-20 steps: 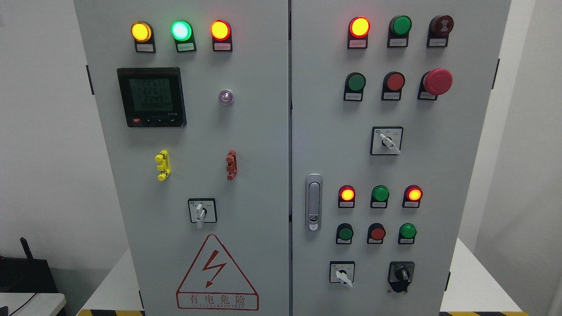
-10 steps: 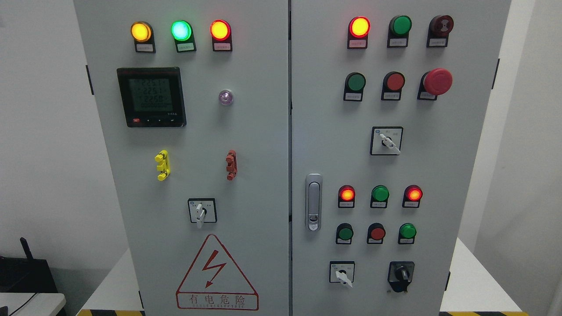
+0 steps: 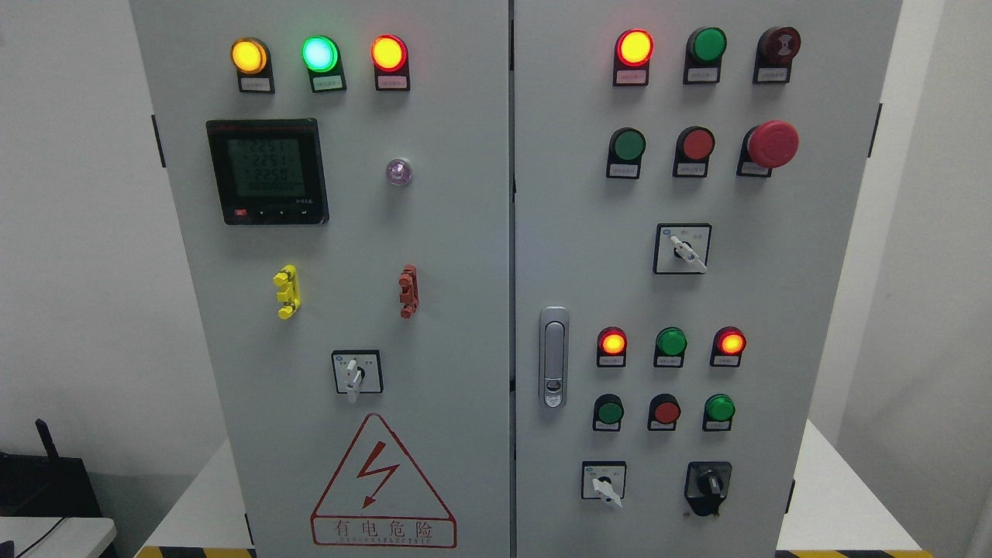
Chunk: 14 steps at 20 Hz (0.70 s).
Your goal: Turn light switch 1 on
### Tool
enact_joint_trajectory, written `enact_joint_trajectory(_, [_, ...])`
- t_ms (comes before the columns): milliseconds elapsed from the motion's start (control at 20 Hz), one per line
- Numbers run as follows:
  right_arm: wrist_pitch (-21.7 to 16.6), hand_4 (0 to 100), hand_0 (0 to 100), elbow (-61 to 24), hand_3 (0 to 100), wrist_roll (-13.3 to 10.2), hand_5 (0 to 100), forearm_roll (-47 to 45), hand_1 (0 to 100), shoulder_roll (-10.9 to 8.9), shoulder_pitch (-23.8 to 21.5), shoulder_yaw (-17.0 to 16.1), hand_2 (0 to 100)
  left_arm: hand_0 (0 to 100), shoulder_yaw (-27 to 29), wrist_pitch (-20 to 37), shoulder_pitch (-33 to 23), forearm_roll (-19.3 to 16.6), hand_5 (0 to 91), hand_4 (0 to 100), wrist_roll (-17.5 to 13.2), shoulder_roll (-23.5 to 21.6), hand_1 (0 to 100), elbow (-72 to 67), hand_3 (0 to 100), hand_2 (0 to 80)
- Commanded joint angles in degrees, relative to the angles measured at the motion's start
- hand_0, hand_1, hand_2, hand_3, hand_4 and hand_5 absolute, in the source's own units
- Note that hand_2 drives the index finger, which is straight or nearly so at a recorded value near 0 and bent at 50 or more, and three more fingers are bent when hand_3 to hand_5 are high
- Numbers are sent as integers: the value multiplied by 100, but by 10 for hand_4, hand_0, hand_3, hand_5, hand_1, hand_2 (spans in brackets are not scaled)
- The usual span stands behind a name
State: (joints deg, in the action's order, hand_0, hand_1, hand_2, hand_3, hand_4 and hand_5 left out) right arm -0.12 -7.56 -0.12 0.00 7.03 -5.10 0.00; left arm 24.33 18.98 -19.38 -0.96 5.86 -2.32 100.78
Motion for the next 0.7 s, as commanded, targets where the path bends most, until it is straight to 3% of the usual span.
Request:
enact_joint_trajectory(0, [3,0,120,0,0,4,0,-150,389,0,0,114,0,163,-1306,-252,152,-202,674,738,494,-129,205,566,644,420])
enact_joint_trajectory(300, [3,0,120,0,0,4,0,-150,389,0,0,114,0,155,-1799,-1166,908,-1010,701,768,1303,-103,278,574,691,479])
enact_joint_trajectory(650, [3,0,120,0,0,4,0,-150,389,0,0,114,0,85,-2361,-1572,1445,-1371,721,786,1523,20,367,574,732,526])
